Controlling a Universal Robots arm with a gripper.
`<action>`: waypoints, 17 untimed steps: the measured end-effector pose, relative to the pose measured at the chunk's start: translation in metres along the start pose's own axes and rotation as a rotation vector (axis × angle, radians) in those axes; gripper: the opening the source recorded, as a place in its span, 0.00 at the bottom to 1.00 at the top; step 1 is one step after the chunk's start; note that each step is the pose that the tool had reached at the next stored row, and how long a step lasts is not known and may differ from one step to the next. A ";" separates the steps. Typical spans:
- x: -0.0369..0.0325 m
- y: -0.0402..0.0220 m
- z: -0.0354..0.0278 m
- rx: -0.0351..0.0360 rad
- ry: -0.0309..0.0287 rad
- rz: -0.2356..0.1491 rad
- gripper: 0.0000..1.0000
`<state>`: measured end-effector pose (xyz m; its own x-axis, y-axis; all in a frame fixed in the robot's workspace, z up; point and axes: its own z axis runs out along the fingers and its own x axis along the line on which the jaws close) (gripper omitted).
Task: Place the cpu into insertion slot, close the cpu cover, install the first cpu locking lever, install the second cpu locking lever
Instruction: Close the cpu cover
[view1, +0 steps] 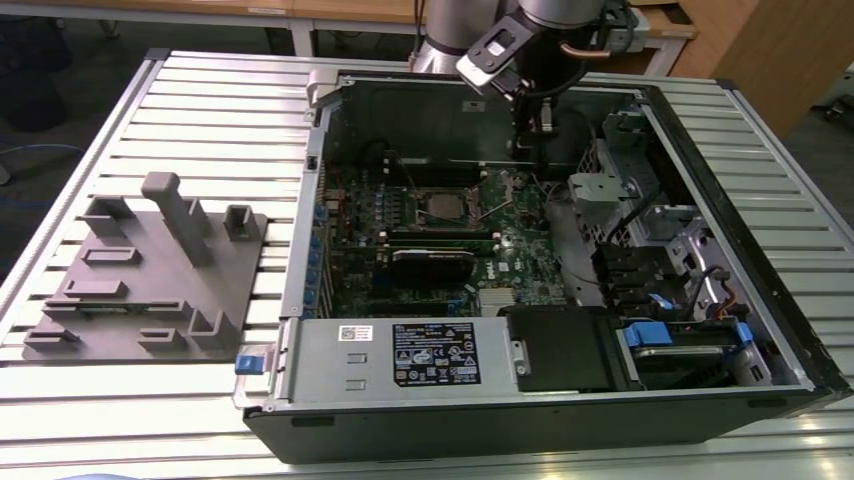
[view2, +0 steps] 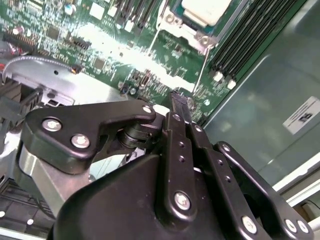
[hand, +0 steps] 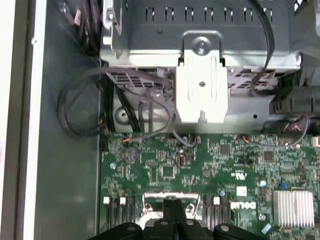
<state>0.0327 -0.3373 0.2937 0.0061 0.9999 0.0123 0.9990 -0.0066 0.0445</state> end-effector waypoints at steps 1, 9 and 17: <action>0.0000 0.0020 0.0001 0.0000 0.0000 0.000 0.10; 0.0001 0.0127 0.0020 0.0001 -0.0001 0.000 0.10; 0.0000 0.0139 0.0147 0.0001 -0.0002 0.000 0.10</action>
<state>0.0472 -0.3373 0.2796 0.0061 0.9999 0.0121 0.9990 -0.0067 0.0445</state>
